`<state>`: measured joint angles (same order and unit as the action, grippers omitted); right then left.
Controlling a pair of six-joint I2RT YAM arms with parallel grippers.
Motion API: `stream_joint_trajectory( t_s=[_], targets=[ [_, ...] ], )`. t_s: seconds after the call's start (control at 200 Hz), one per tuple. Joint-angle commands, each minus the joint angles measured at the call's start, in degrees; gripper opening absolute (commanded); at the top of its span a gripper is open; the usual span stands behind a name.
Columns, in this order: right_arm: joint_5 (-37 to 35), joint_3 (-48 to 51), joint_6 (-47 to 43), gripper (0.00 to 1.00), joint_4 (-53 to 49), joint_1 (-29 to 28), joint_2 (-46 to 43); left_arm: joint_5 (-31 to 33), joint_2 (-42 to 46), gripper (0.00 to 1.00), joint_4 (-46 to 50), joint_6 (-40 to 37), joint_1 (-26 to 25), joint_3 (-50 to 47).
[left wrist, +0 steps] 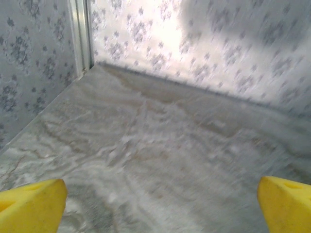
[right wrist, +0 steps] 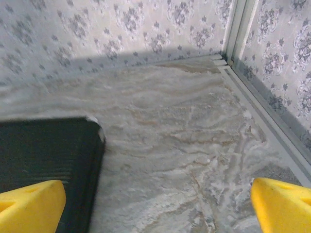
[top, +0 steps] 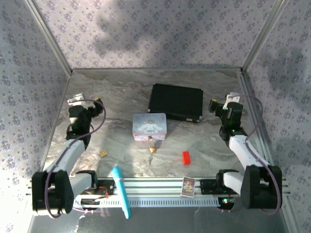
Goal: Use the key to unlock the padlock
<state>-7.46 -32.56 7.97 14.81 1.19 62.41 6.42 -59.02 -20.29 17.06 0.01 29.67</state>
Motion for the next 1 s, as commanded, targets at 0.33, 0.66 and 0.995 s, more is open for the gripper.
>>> stream_joint_trajectory(
  t_s=[0.33,0.66,0.995],
  targets=[
    [20.9,-10.77,6.86,0.85,-32.01,-17.6,0.31,-13.77,10.19,1.0,33.17,23.05,-11.64,5.54],
    [1.61,-11.35,11.93,0.74,-35.85,-50.46,5.85,0.21,11.7,0.95,41.8,32.19,-32.3,2.34],
    [-8.95,-16.26,20.81,0.63,-33.52,-69.62,22.48,2.75,14.49,0.94,41.09,37.08,-37.43,-3.8]
  ],
)
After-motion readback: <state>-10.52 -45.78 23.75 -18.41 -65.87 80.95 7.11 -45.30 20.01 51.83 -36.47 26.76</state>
